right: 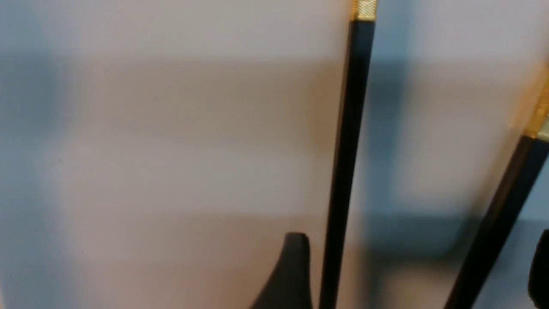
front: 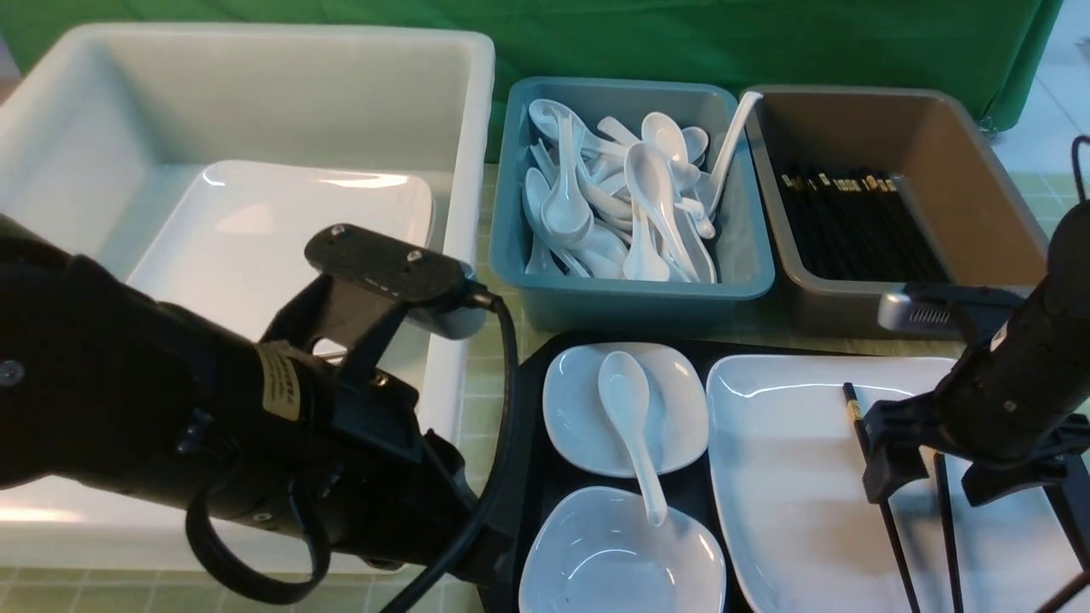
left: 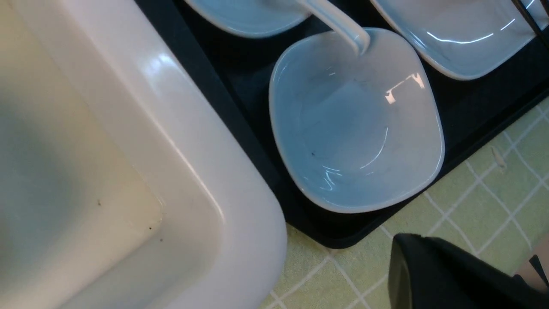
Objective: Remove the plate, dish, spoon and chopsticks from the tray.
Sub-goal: Use the right arm to grab a pair of chopsticks from the plate
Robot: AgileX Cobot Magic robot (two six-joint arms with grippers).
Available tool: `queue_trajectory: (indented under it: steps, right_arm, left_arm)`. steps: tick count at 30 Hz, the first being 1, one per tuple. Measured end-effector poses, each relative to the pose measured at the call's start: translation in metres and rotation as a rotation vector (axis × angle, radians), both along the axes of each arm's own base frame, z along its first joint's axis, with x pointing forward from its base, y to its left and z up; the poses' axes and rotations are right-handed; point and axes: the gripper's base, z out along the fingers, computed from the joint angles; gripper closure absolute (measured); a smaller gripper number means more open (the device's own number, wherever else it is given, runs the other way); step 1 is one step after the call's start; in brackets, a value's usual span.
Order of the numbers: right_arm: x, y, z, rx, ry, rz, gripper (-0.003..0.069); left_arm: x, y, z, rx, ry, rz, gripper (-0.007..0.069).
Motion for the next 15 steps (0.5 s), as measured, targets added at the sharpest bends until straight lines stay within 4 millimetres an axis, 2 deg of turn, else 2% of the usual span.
queue_trajectory:
  steps: [4,8,11,12,13,15]
  right_arm:
    - [0.003,0.000,-0.008,-0.003,0.017,-0.003,-0.0011]
    - [0.004,0.000,-0.009,-0.003,0.013,-0.003,0.0044]
    - [0.004,0.000,-0.009,-0.004,0.012,-0.009,0.0181]
    - [0.004,0.000,-0.009,-0.004,0.012,-0.009,0.0192]
    - [0.005,0.000,-0.010,-0.004,0.014,-0.013,0.0287]
    - [0.005,0.000,-0.011,-0.005,0.016,-0.018,0.0414]
  left_arm:
    - [0.002,-0.001,0.001,-0.008,-0.033,-0.005,0.0644]
    - [0.009,-0.006,0.008,-0.052,-0.161,-0.057,0.0644]
    - [0.014,-0.011,0.009,-0.062,-0.188,-0.073,0.0644]
    - [0.015,-0.012,0.008,-0.060,-0.184,-0.074,0.0644]
    - [0.020,-0.016,0.006,-0.039,-0.161,-0.084,0.0644]
    - [0.025,-0.022,0.002,-0.012,-0.124,-0.094,0.0644]
